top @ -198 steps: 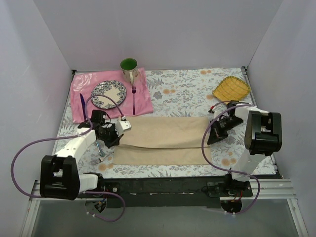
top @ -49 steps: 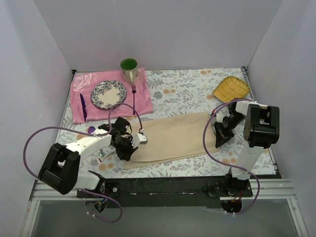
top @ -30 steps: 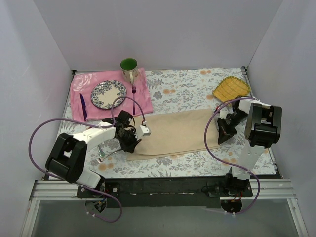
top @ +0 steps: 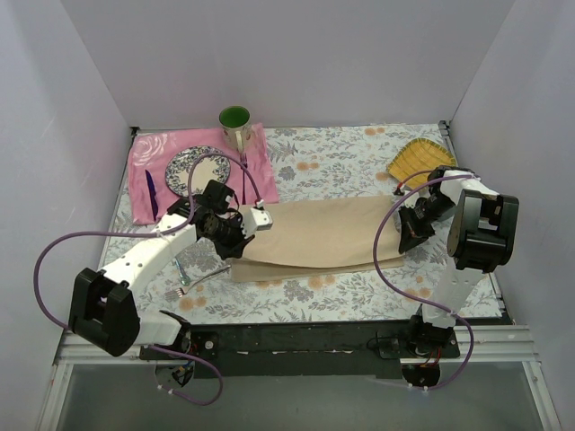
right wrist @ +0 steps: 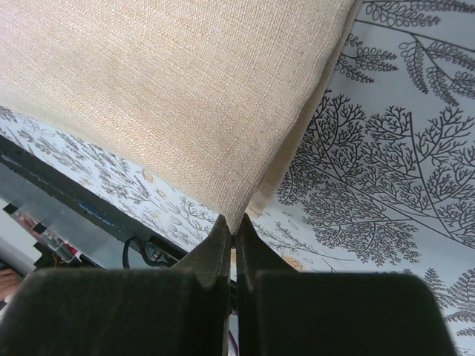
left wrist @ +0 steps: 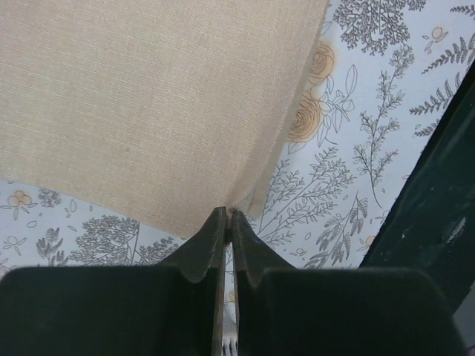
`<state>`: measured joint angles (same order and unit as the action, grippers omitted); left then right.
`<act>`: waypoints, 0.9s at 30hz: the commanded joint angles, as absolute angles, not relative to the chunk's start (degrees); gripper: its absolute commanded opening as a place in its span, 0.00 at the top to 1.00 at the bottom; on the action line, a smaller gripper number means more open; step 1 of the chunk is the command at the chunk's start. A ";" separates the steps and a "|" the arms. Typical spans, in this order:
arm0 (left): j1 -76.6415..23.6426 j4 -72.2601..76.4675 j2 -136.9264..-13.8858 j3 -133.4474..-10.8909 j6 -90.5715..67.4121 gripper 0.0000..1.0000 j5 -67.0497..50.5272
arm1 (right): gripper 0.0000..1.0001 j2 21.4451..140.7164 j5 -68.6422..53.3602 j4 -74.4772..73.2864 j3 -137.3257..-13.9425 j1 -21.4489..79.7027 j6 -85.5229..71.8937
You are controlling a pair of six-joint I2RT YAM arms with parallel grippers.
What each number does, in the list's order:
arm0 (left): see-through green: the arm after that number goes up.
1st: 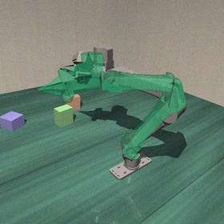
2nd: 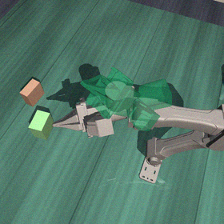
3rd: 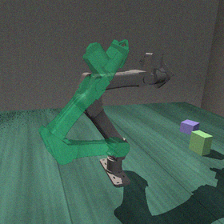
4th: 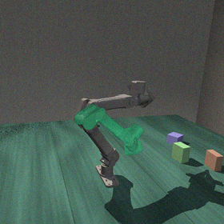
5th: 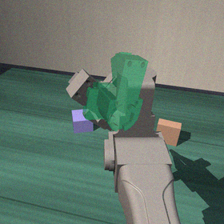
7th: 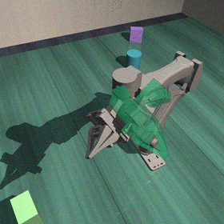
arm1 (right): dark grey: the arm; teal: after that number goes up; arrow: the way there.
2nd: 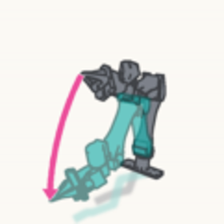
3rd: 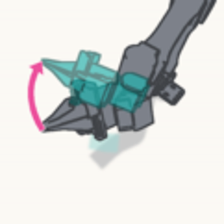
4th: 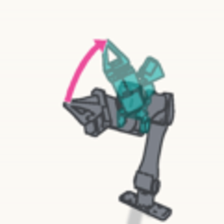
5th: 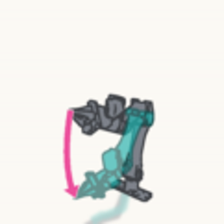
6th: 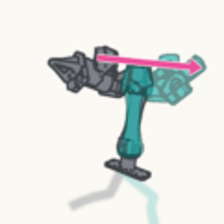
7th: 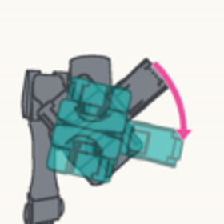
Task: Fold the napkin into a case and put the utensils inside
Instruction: Fold and flatten the napkin at the center of the board.
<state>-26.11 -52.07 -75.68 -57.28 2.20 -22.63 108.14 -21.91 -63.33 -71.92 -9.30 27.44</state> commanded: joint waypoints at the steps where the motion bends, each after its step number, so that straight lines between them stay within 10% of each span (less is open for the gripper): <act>1: -26.63 -53.79 -73.21 -54.59 2.72 1.00 -24.70 | 0.99 106.26 -21.53 -64.60 -71.81 -9.58 28.65; 18: -26.63 -45.62 -76.99 -45.35 2.90 1.00 -21.71 | 0.98 108.98 -21.09 -60.64 -68.55 -9.49 28.04; 27: -26.81 -43.95 -78.75 -44.12 1.76 0.99 -23.03 | 0.71 107.49 -21.01 -62.14 -70.48 -9.32 28.30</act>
